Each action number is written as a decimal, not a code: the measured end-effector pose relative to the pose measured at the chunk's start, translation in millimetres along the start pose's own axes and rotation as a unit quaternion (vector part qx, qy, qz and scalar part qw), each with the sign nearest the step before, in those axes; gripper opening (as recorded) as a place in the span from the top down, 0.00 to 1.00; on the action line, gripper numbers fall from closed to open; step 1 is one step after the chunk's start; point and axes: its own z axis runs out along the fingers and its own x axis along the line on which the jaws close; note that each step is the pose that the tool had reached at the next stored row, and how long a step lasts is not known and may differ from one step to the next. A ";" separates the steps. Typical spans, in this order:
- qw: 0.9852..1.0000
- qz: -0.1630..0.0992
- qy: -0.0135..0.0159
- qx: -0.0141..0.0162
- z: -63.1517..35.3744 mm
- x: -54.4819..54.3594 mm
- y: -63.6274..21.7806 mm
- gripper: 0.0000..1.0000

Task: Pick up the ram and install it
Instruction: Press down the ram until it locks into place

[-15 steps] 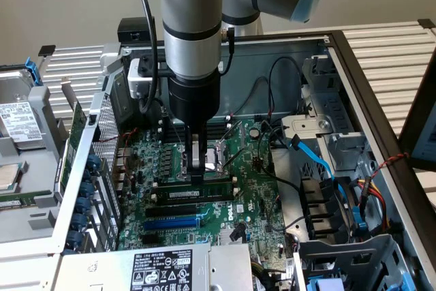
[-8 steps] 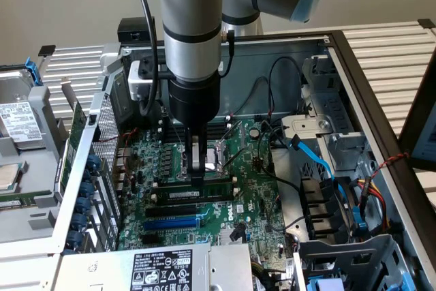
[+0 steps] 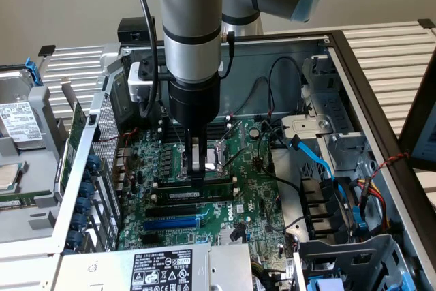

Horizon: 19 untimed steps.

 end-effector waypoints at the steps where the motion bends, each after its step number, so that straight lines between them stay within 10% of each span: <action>1: 1.000 0.000 0.000 0.000 0.0 0.1 0.0 0.90; 19: 1.000 0.000 -0.007 0.000 -5.2 1.1 1.9 0.90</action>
